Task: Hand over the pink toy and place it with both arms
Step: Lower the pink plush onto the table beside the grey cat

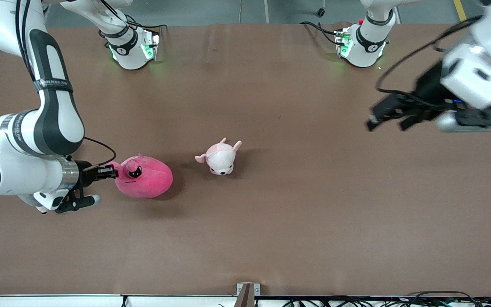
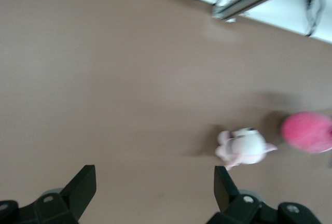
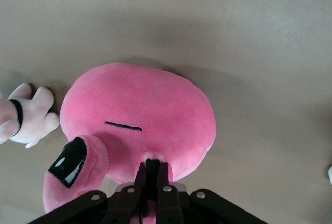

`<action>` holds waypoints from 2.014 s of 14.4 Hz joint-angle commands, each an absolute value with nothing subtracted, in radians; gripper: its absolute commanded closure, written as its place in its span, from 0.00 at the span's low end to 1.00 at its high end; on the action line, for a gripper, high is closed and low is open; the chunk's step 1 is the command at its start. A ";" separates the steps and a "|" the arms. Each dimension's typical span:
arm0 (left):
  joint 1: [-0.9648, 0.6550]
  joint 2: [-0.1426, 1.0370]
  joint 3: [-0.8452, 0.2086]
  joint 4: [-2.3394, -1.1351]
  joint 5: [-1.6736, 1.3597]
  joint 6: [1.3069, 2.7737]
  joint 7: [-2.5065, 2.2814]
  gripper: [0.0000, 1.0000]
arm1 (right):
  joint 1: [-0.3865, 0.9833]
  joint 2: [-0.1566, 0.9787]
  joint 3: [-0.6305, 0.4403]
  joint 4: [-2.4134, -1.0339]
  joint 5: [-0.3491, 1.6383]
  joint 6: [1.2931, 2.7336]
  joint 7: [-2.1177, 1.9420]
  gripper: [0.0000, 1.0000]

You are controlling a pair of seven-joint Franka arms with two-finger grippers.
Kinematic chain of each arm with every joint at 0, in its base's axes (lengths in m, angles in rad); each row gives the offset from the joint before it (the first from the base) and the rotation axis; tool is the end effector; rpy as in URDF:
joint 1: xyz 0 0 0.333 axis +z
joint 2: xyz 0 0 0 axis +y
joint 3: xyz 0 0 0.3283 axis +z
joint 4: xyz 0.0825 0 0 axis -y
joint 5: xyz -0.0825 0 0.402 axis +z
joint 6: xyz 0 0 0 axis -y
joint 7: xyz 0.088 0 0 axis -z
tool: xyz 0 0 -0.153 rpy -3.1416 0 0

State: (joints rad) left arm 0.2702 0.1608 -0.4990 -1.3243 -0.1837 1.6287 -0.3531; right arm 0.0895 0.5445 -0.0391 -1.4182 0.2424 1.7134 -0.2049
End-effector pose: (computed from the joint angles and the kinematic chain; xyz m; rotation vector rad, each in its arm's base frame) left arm 0.6140 -0.1432 0.6375 2.8372 0.1870 0.1175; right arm 0.6898 0.0720 0.3271 -2.8771 -0.2796 0.3359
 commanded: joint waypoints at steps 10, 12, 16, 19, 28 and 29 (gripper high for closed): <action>0.534 0.063 -0.508 -1.471 -0.023 1.525 0.063 0.00 | -0.005 0.589 -0.018 -1.368 0.440 1.643 -0.221 1.00; 0.534 0.052 -0.509 -1.468 -0.021 1.526 0.049 0.00 | -0.018 0.591 -0.017 -1.368 0.506 1.596 -0.219 1.00; 0.526 0.054 -0.520 -1.457 -0.006 1.526 0.051 0.00 | -0.032 0.597 -0.021 -1.370 0.557 1.569 -0.264 1.00; 0.528 0.054 -0.529 -1.451 0.008 1.526 0.060 0.00 | -0.031 0.612 -0.025 -1.370 0.551 1.569 -0.287 1.00; 0.525 0.055 -0.535 -1.445 0.008 1.528 0.051 0.00 | -0.044 0.669 -0.025 -1.374 0.499 1.578 -0.425 0.98; 0.526 0.055 -0.535 -1.445 0.008 1.528 0.051 0.00 | -0.044 0.672 -0.026 -1.373 0.485 1.589 -0.425 0.68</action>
